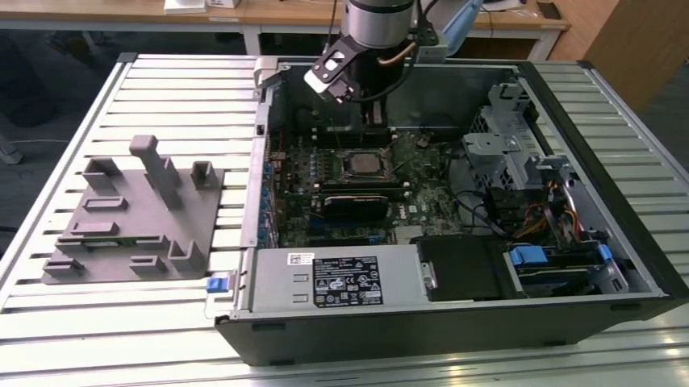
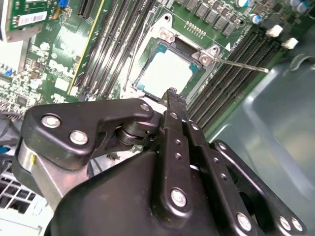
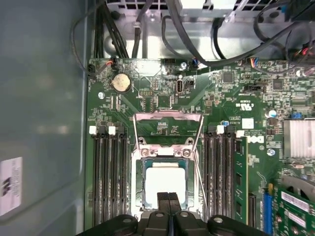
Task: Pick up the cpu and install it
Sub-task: 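Close the cpu cover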
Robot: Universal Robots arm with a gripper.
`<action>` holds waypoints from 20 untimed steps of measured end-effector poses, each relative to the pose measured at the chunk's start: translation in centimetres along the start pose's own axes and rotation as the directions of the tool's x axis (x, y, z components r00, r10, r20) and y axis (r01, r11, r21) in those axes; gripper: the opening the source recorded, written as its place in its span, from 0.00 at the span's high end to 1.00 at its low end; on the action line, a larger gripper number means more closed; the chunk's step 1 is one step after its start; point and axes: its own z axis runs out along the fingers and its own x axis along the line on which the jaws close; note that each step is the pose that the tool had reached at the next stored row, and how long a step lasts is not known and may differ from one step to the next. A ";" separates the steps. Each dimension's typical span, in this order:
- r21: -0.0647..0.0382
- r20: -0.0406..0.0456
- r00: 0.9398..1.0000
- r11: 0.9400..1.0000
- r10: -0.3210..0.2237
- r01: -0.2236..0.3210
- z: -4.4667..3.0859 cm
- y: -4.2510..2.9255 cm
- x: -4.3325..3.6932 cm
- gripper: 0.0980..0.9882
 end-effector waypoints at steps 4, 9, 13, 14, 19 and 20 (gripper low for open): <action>0.000 0.000 1.000 1.000 0.000 0.000 -1.35 0.06 0.02 0.99; 0.000 0.000 1.000 1.000 0.000 0.000 -2.85 0.13 0.01 0.99; 0.000 -0.003 1.000 1.000 0.000 0.000 -2.92 0.14 -0.56 0.99; 0.000 -0.003 1.000 1.000 0.000 0.000 -2.92 0.14 -0.73 0.99; 0.001 -0.003 1.000 1.000 0.000 0.000 -2.87 0.68 -0.93 0.99; 0.001 -0.003 1.000 1.000 0.000 0.000 -2.85 1.05 -0.93 0.99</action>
